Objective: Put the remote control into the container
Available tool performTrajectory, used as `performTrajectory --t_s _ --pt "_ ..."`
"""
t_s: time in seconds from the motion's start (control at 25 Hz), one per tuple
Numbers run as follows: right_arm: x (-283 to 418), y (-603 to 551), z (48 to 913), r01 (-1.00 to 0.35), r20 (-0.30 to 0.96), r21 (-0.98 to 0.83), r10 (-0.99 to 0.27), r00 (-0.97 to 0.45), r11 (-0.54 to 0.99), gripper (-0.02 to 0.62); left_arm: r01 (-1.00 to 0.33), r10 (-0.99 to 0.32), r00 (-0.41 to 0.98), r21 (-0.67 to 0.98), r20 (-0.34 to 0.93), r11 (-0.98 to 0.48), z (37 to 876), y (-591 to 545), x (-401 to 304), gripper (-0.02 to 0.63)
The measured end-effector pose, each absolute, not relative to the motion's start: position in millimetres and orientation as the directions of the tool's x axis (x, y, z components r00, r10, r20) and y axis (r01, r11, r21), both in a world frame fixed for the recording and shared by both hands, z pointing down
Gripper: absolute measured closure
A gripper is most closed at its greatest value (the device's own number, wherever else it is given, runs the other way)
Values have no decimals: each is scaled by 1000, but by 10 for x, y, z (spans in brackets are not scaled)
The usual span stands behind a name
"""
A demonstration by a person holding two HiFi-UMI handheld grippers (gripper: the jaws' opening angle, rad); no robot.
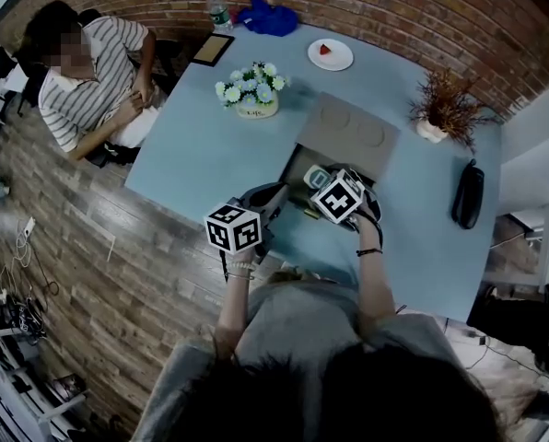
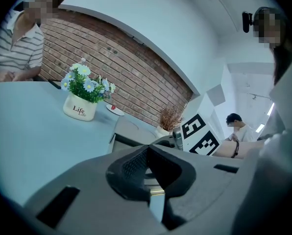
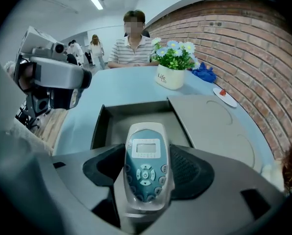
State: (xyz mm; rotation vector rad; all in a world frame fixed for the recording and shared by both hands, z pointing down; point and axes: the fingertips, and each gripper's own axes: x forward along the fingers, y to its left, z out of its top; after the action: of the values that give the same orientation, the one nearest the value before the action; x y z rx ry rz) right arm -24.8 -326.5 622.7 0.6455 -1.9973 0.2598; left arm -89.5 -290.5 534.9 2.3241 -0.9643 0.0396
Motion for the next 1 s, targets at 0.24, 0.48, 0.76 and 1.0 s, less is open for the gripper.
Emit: performTrajectory --t_s 0.24,0.48,0.76,1.0 --pt "-286 -3270 6350 -496 896 92 -290 -338 863 311 -657 -640 726 528 252 -538 5333 -2981 -942 603" --pt "-291 -3280 6379 -500 905 58 -258 -340 864 311 -657 -638 727 528 255 -538 5354 -3023 -933 603" --pt "-272 -3287 6391 -551 895 4 -249 -370 834 311 -648 -626 737 534 255 -544 5379 -3068 -876 603" --pt "-236 -3259 6419 -554 894 -13 -238 -379 832 308 -641 -620 742 538 254 -547 5383 -3076 -821 603"
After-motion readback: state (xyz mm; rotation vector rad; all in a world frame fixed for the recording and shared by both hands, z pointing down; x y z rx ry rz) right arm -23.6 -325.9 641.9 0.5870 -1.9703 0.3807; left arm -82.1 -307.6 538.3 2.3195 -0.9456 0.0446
